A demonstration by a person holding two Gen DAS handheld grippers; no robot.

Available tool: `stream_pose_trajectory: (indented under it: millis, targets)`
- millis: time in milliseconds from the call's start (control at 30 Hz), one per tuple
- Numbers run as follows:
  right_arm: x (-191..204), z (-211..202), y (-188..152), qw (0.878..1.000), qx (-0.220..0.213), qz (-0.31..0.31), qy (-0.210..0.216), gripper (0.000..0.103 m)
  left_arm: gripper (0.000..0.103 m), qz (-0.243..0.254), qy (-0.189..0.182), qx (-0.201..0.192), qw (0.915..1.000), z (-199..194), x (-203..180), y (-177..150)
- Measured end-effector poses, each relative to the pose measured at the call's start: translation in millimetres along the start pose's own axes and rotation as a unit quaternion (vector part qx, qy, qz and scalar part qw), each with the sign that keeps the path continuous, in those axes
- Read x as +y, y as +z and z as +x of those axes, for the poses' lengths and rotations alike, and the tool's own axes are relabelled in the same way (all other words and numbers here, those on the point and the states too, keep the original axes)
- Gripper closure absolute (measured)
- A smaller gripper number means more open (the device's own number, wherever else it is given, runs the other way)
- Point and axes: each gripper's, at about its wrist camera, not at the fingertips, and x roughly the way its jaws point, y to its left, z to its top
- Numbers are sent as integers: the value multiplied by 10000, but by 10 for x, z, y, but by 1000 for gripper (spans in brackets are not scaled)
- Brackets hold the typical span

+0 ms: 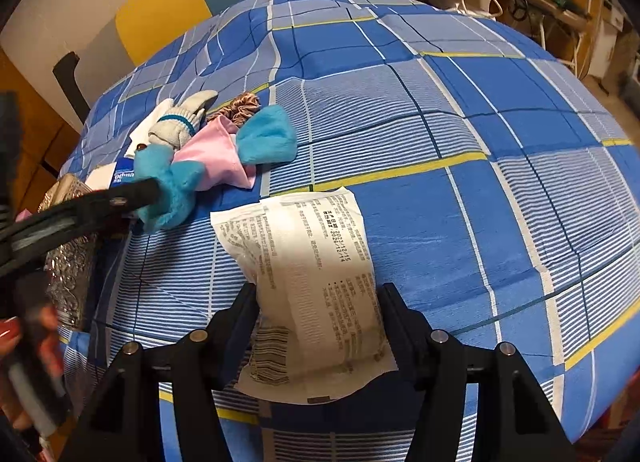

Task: Organize soft objects
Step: 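Grasp the blue plush toy with the left gripper while the right gripper holds the white packet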

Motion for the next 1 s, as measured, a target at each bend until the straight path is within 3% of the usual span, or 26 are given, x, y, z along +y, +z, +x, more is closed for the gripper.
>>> stream_pose_trajectory:
  millis: [133, 167, 233, 400, 500, 600, 767, 900, 933, 1000]
  targets:
    - [-63, -5, 10, 9997, 64, 197, 115, 41, 45, -91, -540, 12, 9985, -45, -13, -91]
    - [-68, -10, 7, 9996, 76, 237, 130, 41, 45, 31, -910, 9, 9958, -111, -55, -143]
    - [-86, -25, -1, 9993, 98, 328, 136, 41, 46, 388, -1238, -19, 9916, -236, -147, -236]
    - [-75, -39, -26, 9992, 94, 392, 10, 41, 46, 727, -721, -363, 9941, -405, -202, -288]
    - [-68, -22, -17, 9993, 87, 357, -25, 41, 32, 682, -296, -300, 9968, -291, -209, -171]
    - [-102, 3, 4, 9992, 96, 395, 10, 40, 32, 665, -156, -199, 9975, -137, -229, -106]
    - [-111, 23, 12, 9991, 138, 388, 48, 38, 31, 808, 233, -378, 9957, 9, -301, -33]
    - [-78, 53, 21, 9994, 144, 302, 8, 37, 33, 1227, 710, -408, 9891, 109, -386, -76]
    - [-81, 51, 19, 9995, 143, 283, -3, 37, 40, 1294, 747, -467, 9877, 107, -393, -106]
    - [-65, 59, 14, 9997, 142, 212, -52, 37, 44, 1352, 824, -494, 9862, 105, -383, -142]
